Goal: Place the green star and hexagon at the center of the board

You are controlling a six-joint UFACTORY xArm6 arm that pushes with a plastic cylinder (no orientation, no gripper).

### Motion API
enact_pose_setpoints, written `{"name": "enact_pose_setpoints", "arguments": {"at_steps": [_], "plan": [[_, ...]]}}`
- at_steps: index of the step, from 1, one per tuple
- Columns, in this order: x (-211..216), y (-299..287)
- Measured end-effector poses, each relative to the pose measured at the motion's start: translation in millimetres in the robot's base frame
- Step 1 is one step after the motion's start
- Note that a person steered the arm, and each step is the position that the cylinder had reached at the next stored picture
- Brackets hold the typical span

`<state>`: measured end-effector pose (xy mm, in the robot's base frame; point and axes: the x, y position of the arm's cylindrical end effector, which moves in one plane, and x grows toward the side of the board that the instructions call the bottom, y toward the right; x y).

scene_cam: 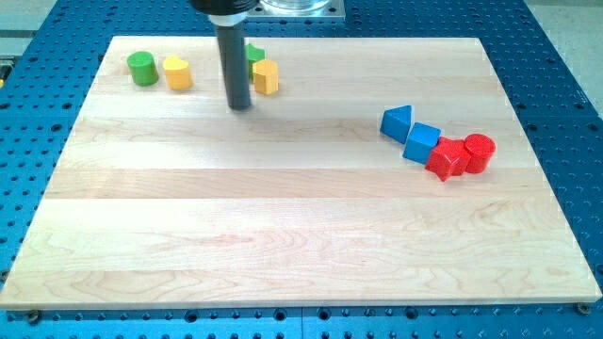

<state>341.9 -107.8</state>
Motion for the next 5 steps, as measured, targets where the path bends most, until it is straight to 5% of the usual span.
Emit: {"name": "enact_pose_setpoints", "arguments": {"at_steps": [1,3,5], "plan": [[-29,-50],[-107,-27],[-51,151]]}}
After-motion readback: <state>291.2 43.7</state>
